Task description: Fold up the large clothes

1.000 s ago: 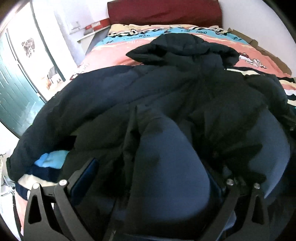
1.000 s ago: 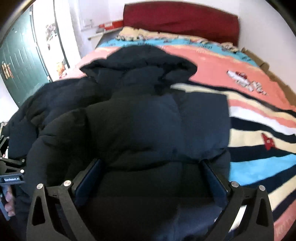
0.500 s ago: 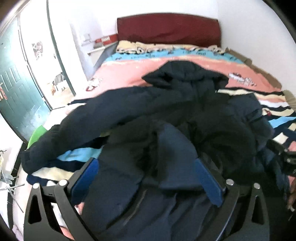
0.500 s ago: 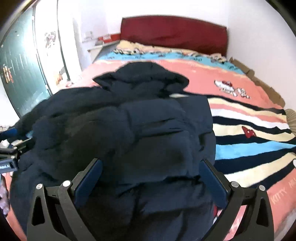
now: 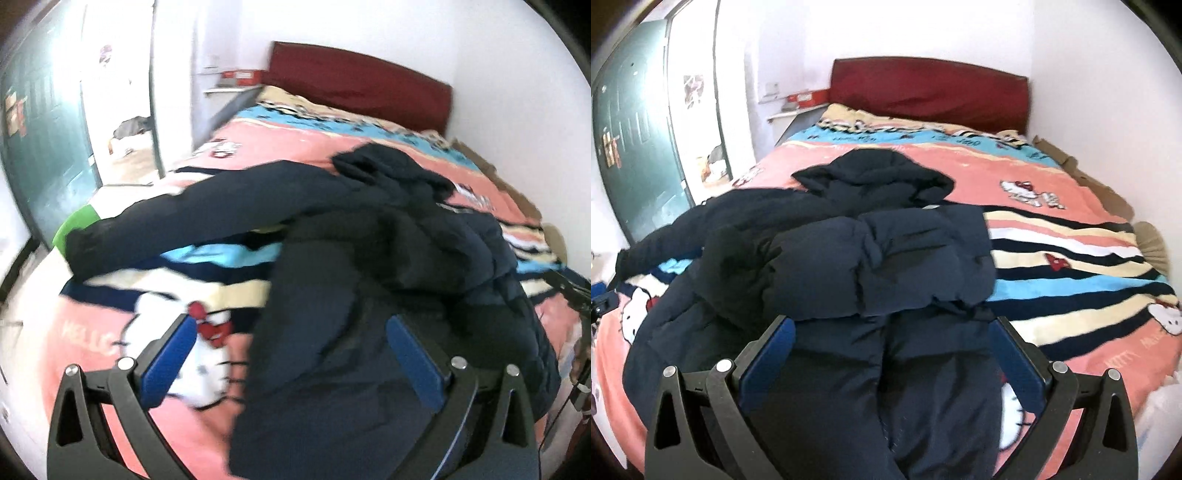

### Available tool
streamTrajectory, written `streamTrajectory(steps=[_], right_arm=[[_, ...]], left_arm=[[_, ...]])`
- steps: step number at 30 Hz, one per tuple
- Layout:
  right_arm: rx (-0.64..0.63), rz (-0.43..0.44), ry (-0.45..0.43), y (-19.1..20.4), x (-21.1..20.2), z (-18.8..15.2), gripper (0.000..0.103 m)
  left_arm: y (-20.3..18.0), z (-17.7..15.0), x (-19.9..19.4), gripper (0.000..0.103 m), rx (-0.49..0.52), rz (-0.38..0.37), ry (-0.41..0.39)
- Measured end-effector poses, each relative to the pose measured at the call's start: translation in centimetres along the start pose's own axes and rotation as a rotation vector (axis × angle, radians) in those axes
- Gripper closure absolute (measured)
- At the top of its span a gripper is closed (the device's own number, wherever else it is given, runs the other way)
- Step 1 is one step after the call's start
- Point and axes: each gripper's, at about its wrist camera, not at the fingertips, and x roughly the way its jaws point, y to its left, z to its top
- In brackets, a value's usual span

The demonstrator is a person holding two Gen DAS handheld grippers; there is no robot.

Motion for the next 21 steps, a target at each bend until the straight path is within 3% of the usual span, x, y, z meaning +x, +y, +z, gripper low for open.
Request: streamTrajectory(steps=[6, 11, 16, 21], right_arm=[[0.003, -0.045, -0.041, -0.9, -3.3, 0.5, 0.001], [0.018, -0.067, -0.021, -1.8, -3.4, 0.4, 0.001], [0.039, -0.101, 0.021, -2.6, -2.0, 0.2, 0.001], [0.035, -0.121, 0.058, -2.6, -0.3, 0.4, 0.001]], left_arm=[[11.0, -0.5, -0.4, 0.0, -0.248, -0.002, -0.014], [20.6, -0.5, 2.8, 0.0, -0.528, -0.063, -0.014], [26.6, 0.2, 8.1, 0.0, -0.739, -0.154, -0.007], [30.4, 1.4, 12.3, 0.0, -0.905, -0.186, -0.032]])
